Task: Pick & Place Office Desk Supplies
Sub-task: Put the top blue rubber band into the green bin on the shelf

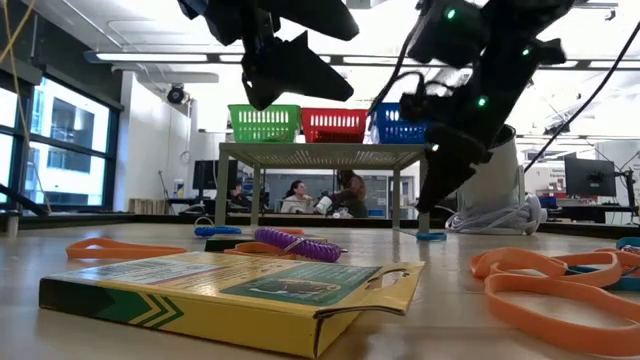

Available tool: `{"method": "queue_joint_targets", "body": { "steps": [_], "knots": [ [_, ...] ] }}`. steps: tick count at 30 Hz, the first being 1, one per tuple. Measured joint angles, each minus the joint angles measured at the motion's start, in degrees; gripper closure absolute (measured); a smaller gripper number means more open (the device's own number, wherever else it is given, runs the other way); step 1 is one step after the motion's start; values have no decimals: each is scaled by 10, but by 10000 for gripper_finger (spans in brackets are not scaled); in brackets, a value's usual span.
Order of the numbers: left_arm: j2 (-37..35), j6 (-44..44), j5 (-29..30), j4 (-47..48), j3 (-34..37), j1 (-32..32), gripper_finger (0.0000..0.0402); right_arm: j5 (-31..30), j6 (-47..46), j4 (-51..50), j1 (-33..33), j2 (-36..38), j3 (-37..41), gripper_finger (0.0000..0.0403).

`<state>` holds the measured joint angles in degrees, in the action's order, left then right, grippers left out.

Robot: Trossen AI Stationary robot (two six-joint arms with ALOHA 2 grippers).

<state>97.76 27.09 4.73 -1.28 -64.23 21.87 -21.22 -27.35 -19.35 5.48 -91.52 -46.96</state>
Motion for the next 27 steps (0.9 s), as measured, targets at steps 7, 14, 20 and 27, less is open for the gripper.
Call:
{"method": "queue_joint_targets", "body": {
  "steps": [7, 14, 20, 27],
  "knots": [
    [0, -1, 0, 4, 0, 0, 160, 39, -29, 4, -37, 0, 0, 150],
    [0, -1, 0, 8, 0, 0, 160, 51, -46, 6, -55, -7, 0, 111],
    [0, -1, 0, 9, 0, 0, 160, 50, -46, 6, -59, -16, 0, 115],
    [0, -2, 0, 9, 0, 0, 160, 66, -48, 6, -59, -30, 1, 116]
  ]
}}
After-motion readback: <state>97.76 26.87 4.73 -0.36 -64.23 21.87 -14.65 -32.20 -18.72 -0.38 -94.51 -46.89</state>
